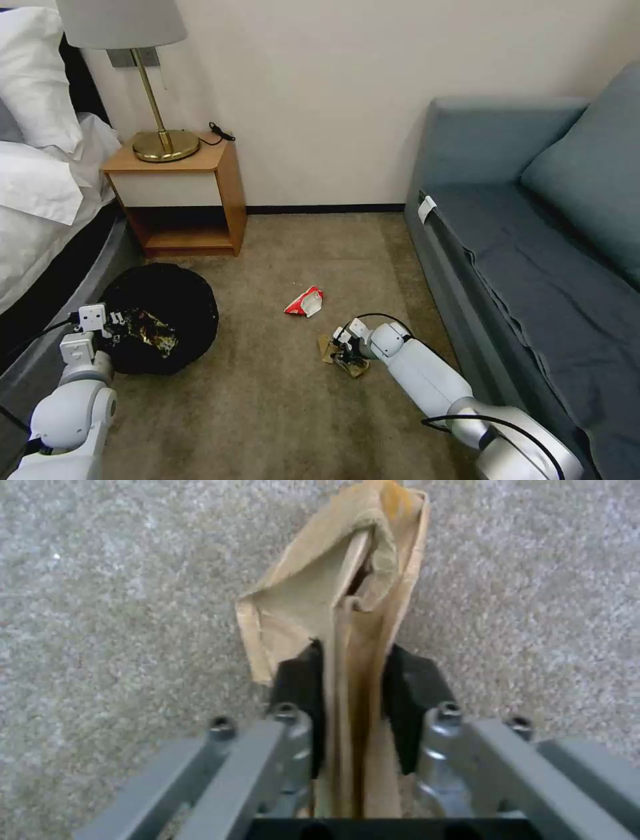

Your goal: Pick up the trash bin, then pick up the garbage on the floor and place it into the trash bin.

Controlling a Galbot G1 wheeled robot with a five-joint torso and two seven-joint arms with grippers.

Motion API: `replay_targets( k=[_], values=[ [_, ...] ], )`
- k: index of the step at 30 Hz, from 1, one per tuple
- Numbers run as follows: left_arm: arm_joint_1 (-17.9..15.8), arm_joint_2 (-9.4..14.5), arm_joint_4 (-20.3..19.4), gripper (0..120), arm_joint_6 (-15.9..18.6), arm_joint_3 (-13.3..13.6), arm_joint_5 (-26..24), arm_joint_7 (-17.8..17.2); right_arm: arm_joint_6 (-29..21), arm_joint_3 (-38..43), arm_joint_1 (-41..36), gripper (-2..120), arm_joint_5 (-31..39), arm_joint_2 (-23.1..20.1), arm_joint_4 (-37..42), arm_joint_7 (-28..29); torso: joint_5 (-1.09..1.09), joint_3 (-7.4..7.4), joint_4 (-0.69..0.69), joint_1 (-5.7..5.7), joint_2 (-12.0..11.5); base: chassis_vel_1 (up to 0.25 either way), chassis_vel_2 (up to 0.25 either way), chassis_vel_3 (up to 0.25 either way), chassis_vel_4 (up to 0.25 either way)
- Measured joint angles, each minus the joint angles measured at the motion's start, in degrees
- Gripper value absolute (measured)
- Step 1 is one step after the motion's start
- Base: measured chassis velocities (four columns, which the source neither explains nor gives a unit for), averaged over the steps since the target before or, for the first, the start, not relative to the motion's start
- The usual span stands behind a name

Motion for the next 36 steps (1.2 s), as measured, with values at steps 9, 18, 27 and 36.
replay_targets(
  k=[9,18,27,36],
  values=[
    [0.36,-0.03,-0.28,4,0.07,-0.02,0.01,-0.11,0.05,1.20,0.21,0,0.48,0.02,1.01,0.08,0.00,0.00,0.00,0.00,0.00,0.000,0.000,0.000,0.000],
    [-0.06,0.18,-0.21,4,0.00,-0.23,0.58,0.12,-0.60,5.57,1.20,0,7.93,-0.03,10.31,-0.70,0.00,0.00,0.00,0.00,-0.01,0.000,0.000,0.000,0.000],
    [-0.14,0.07,-0.69,4,-0.12,0.01,1.23,0.67,-0.03,5.76,4.08,0,14.95,0.40,19.88,0.00,-0.01,0.00,-0.01,0.00,-0.01,0.000,0.000,0.000,0.000],
    [-0.37,0.51,-0.84,4,-0.87,-0.18,1.86,1.08,0.37,-1.95,6.16,0,27.53,1.51,31.96,2.50,-0.01,0.00,0.00,0.00,-0.01,0.000,0.000,0.000,0.000]
  ],
)
